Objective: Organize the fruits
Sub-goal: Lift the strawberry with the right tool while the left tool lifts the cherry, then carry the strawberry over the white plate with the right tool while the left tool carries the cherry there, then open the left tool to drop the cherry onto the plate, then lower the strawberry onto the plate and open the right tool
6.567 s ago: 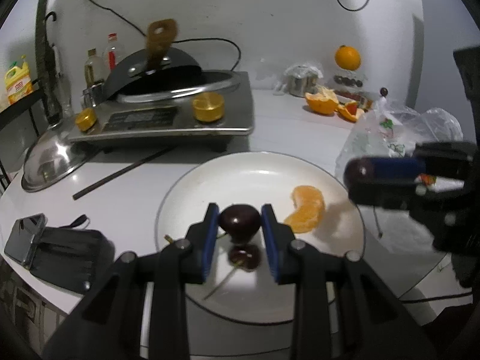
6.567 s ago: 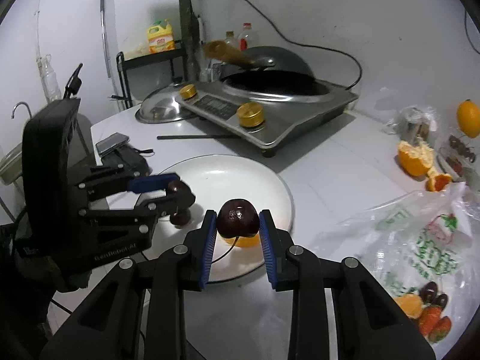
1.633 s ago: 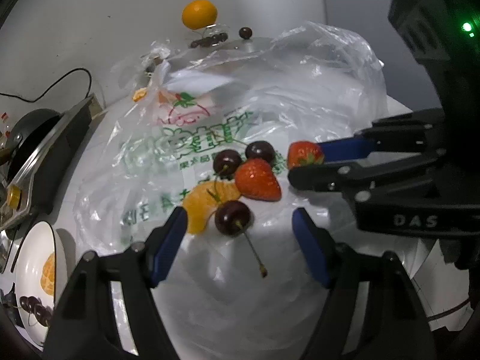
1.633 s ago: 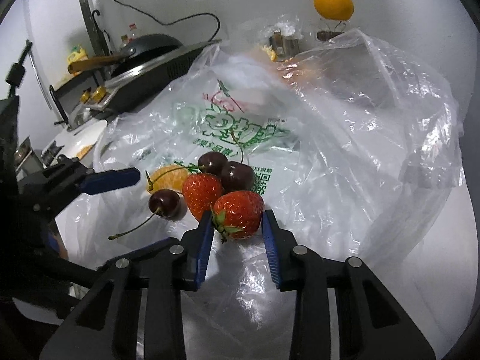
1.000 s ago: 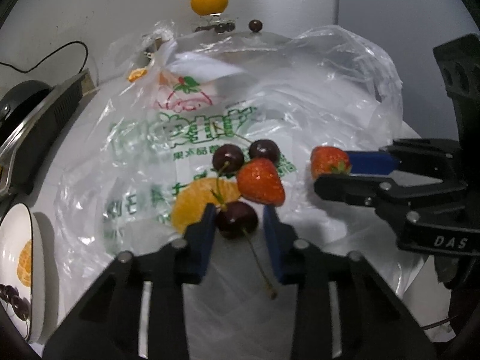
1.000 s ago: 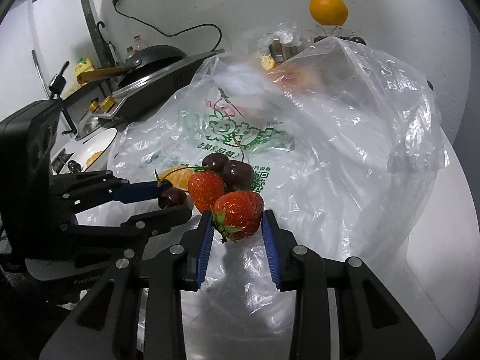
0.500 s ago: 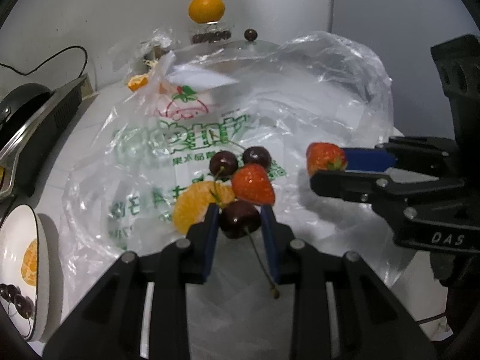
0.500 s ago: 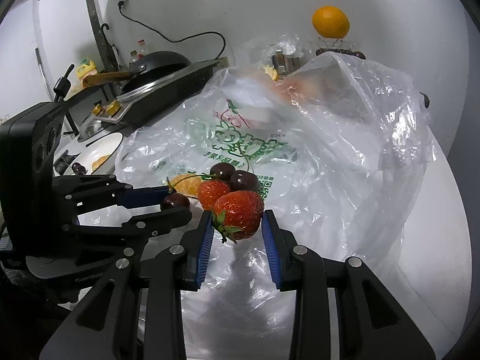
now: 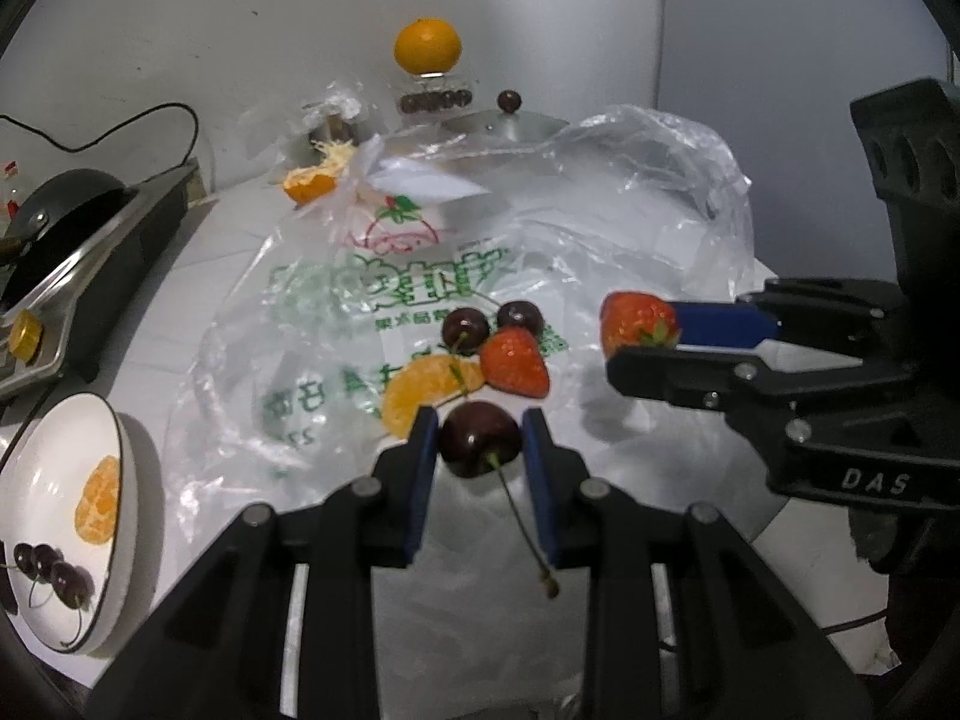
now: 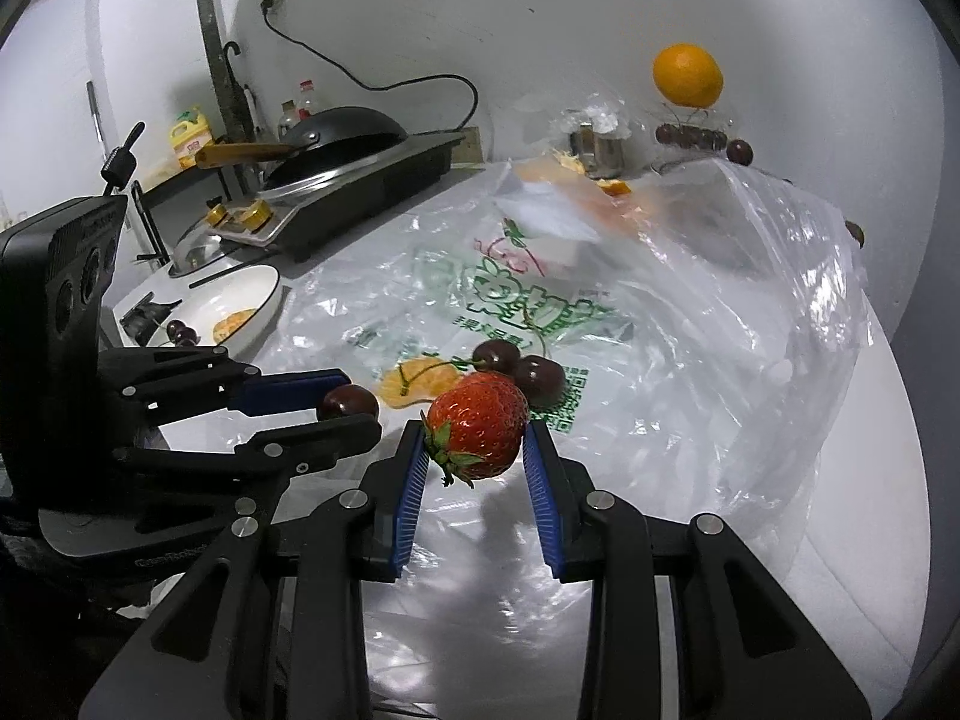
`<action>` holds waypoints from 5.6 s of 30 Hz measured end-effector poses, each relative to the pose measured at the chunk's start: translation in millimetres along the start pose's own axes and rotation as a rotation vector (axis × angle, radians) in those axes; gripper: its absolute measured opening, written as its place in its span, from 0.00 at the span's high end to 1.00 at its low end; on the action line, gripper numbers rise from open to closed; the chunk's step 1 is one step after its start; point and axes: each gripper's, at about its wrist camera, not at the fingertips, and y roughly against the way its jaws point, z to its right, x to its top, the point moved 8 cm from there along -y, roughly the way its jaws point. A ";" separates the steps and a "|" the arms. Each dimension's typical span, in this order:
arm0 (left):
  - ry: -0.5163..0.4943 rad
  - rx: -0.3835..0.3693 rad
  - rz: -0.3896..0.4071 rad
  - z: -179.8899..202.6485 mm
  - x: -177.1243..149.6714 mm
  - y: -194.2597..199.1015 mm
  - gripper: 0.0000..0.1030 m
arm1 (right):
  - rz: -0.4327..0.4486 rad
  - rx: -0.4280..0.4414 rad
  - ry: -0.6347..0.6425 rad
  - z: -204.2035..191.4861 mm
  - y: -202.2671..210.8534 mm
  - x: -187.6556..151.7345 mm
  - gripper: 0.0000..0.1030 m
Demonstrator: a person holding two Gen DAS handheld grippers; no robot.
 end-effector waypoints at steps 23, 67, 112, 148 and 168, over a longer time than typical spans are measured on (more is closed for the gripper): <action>0.055 0.031 0.083 -47.3 -7.2 56.2 0.72 | 0.027 -0.017 0.060 -49.6 2.2 22.9 0.66; 0.252 0.153 0.168 -192.6 -80.5 132.6 0.72 | -0.028 0.073 0.259 -205.0 -54.6 44.5 0.66; 0.378 0.244 0.163 -271.3 -108.9 129.1 0.49 | -0.102 0.133 0.316 -253.3 -123.3 55.0 0.66; 0.488 0.264 0.170 -343.1 -142.0 137.3 0.48 | -0.176 0.183 0.316 -314.1 -230.3 85.1 0.54; 0.441 0.276 0.203 -302.9 -121.6 157.8 0.32 | -0.094 0.168 0.276 -292.4 -172.7 89.9 0.47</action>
